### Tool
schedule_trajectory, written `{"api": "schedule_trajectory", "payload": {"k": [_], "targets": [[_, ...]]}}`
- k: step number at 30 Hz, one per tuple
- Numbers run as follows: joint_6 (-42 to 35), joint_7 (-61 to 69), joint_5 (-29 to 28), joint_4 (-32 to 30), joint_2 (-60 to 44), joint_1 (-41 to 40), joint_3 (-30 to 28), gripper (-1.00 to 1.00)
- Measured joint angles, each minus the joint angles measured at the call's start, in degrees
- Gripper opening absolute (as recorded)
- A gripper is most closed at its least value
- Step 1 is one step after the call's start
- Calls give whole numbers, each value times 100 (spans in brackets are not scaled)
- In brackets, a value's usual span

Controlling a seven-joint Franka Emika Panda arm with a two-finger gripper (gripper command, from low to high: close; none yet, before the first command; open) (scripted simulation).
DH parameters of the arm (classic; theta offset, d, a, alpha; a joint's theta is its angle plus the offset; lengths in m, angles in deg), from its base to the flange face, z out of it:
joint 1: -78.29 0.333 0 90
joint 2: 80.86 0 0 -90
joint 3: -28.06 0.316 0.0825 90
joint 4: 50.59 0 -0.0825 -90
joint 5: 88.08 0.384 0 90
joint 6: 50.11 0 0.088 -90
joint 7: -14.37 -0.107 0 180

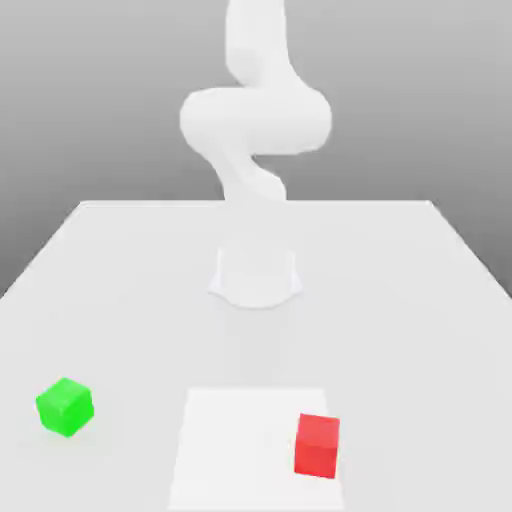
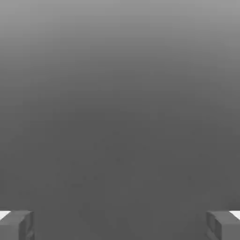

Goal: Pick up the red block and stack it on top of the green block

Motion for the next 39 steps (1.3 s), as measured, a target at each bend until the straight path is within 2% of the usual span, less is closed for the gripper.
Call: {"api": "schedule_trajectory", "payload": {"k": [17, 22, 27, 28, 35, 39], "targets": [[1652, -1636, -395, -1182, -3571, -182, 787, 0], [2140, -1971, -315, -1527, -4592, -27, 846, 0], [2934, -2298, -658, -1456, -5624, 170, 590, 0], [3105, -2359, -737, -1426, -5828, 244, 500, -100], [3153, -2384, -766, -1419, -5878, 256, 483, -100], [2582, -2140, -435, -1528, -5191, 117, 693, -100]]}}
